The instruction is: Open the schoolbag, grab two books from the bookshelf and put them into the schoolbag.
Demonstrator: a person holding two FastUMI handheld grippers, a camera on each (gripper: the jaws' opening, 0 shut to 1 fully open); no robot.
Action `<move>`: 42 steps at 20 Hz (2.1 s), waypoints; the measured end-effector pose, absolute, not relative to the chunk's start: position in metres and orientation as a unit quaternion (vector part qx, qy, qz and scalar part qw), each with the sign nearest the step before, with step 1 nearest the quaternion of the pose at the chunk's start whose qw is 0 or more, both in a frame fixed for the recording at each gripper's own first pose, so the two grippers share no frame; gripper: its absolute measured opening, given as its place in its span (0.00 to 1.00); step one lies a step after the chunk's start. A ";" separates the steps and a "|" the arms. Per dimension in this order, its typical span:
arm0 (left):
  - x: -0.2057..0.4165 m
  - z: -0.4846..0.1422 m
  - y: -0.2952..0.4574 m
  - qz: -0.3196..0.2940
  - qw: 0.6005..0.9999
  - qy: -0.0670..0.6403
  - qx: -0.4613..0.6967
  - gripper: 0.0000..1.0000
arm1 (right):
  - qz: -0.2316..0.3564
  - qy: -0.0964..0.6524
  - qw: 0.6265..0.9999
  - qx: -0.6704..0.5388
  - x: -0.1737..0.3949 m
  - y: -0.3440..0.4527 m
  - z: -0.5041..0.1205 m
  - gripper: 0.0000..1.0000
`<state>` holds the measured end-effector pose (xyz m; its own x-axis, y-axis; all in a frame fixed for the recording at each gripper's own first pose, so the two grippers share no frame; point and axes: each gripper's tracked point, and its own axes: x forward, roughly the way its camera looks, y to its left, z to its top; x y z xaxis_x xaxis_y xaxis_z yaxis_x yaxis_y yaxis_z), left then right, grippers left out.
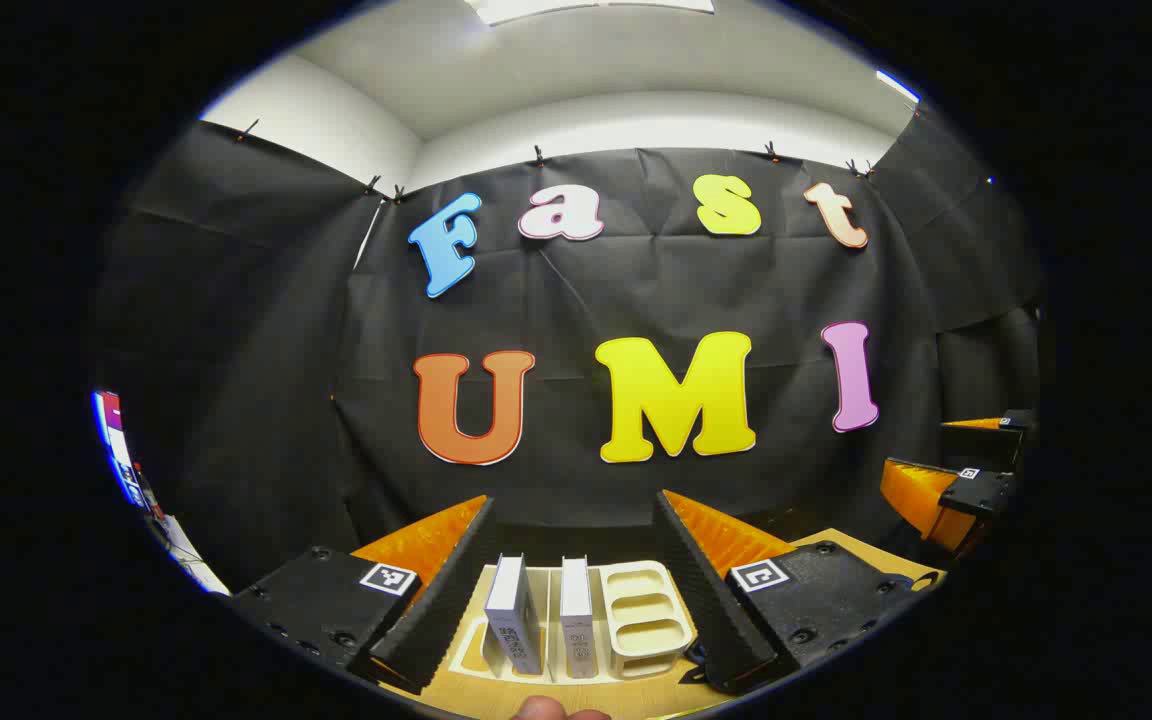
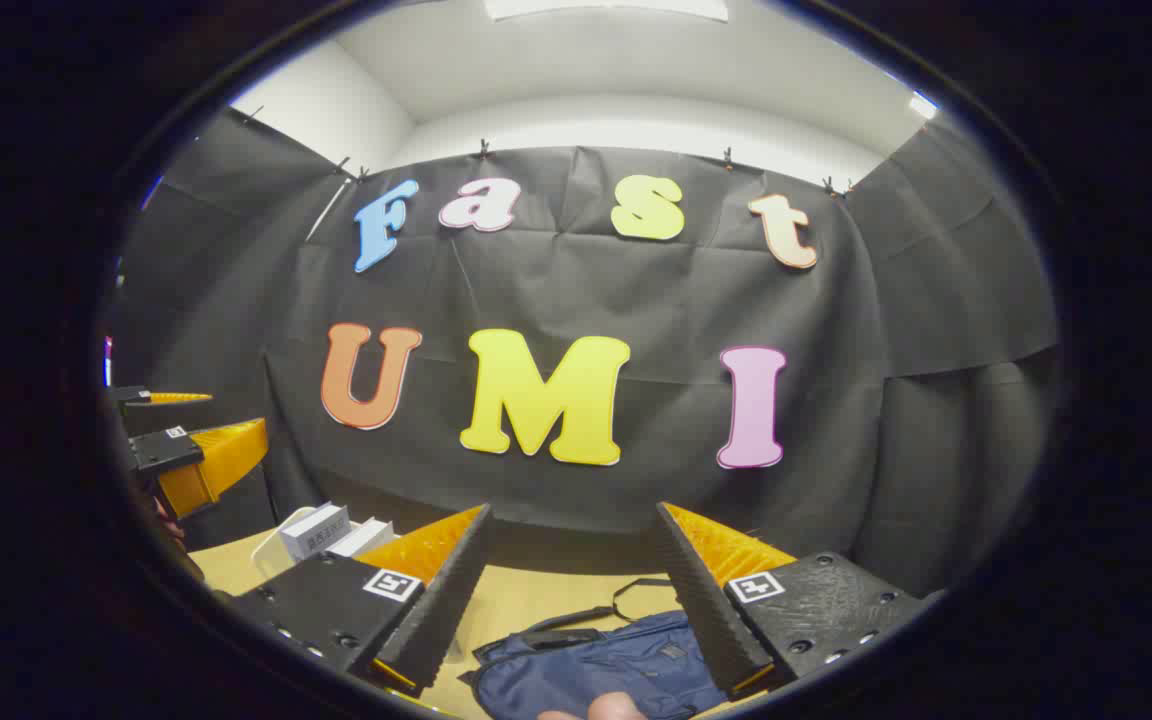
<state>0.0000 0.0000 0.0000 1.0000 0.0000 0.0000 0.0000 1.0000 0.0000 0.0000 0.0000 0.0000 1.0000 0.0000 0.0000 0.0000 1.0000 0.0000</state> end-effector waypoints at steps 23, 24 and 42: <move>-0.008 -0.013 0.012 -0.009 1.000 0.022 -0.003 0.98 | -0.003 0.020 1.000 -0.001 -0.012 0.015 -0.011 0.96; -0.009 -0.013 0.012 -0.010 1.000 0.023 -0.002 0.98 | -0.003 0.023 1.000 -0.004 -0.011 0.017 -0.014 0.95; -0.035 -0.033 0.044 0.020 0.998 0.063 -0.008 0.98 | 0.074 0.301 0.935 -0.170 -0.032 0.066 -0.327 0.96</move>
<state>-0.0348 0.0442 -0.0325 0.9913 0.0381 -0.1259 -0.0400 0.9991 -0.0125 -0.0317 0.0660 -0.3268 0.8076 0.0365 -0.5886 -0.2407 0.9316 -0.2725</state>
